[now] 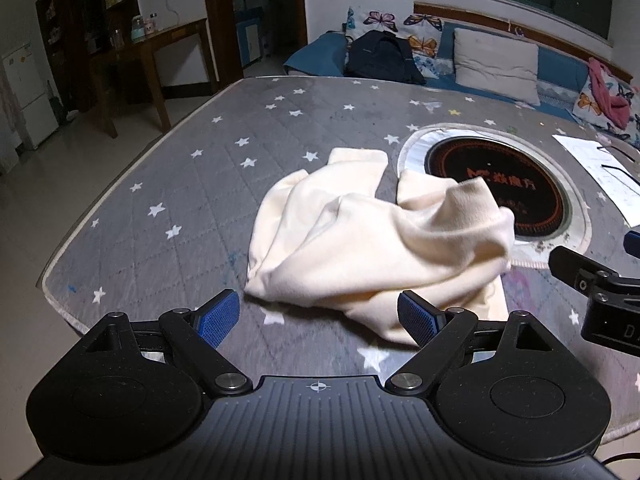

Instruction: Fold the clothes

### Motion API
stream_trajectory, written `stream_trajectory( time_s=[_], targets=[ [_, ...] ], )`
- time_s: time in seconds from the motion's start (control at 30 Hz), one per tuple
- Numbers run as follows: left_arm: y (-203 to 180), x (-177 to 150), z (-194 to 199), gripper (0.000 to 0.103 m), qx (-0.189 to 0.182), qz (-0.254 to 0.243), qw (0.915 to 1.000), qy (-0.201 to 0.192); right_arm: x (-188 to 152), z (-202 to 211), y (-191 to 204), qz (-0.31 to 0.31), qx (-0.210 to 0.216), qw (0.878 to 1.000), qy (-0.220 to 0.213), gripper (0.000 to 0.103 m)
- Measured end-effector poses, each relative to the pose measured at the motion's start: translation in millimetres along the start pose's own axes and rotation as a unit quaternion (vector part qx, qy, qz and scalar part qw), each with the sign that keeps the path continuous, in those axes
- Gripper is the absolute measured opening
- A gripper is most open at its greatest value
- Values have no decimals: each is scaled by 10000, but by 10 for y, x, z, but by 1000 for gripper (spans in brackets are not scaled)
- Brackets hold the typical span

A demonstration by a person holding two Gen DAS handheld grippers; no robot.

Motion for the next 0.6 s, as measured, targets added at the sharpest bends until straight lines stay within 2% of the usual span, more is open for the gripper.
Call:
stream_trajectory(
  time_s=[0.3, 0.6],
  targets=[
    [-24, -173, 68, 87, 39, -13, 10000, 77, -116, 96, 73, -11, 151, 9999, 38, 103],
    [-49, -213, 140, 87, 140, -51, 9999, -16, -159, 175, 89, 5, 195, 9998, -21, 103]
  ],
)
Point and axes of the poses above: each gripper's, at about its wrist camera, not at the fingertips, and z roughly against the way its jaws point, y to its left, x to its top, the point moved 9 cm from there along -z, roughly the way its jaws point, and after that the axes turned 2 degrees about -z, right-handed, at the moved point
